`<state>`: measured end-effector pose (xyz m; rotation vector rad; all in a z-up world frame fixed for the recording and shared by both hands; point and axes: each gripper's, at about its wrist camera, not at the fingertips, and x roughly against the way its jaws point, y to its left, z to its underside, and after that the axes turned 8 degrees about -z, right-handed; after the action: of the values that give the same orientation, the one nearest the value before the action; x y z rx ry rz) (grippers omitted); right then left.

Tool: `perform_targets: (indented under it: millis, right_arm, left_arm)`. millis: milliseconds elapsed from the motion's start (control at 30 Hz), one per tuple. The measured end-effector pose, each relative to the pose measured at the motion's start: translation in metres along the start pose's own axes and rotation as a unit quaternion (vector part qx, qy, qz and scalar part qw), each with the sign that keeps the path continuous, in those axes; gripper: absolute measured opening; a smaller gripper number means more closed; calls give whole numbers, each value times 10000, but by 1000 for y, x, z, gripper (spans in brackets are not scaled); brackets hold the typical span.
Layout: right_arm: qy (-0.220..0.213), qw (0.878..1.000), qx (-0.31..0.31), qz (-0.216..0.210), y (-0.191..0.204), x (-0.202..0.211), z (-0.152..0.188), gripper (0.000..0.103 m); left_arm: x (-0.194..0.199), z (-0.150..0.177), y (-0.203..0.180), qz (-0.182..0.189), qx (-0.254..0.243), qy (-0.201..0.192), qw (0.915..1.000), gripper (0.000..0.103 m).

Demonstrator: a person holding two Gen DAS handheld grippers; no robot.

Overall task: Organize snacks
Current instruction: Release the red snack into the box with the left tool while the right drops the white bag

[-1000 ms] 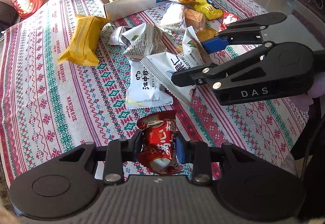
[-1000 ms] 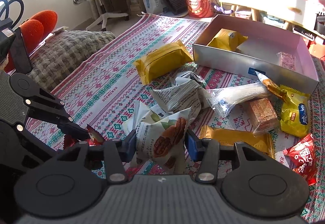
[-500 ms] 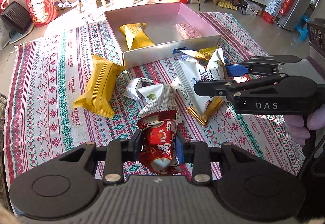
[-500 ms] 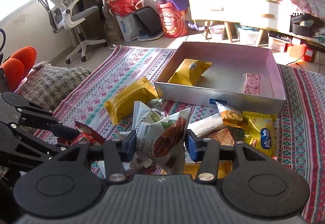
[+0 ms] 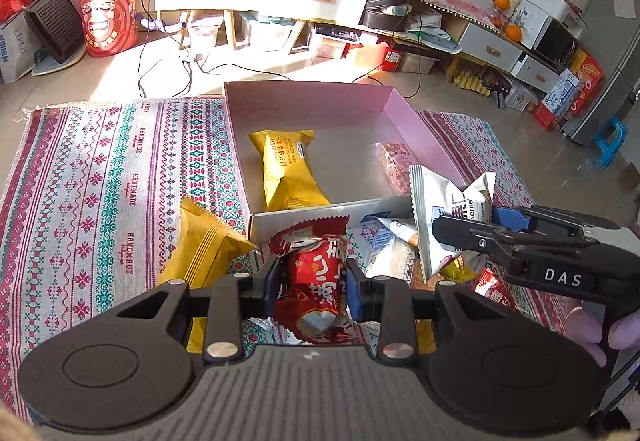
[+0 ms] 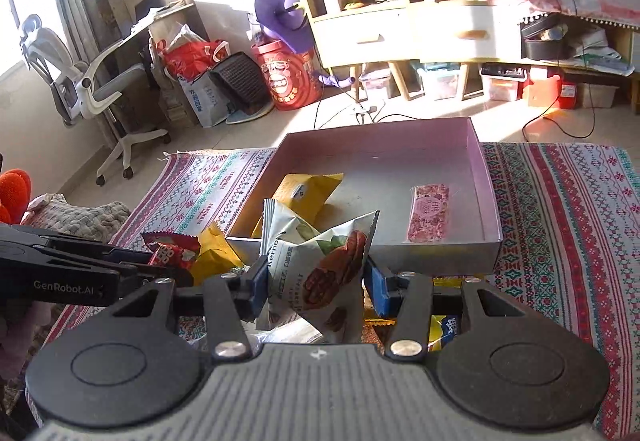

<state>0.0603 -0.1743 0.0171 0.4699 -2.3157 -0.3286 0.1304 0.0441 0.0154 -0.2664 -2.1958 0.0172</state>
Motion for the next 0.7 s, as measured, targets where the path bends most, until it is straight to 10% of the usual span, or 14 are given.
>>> perform_targets:
  millis: [700]
  right_arm:
    - [-498, 9943, -711, 616, -71, -35, -40, 46]
  left_arm:
    - [-65, -35, -54, -265, -251, -646, 9972, 39]
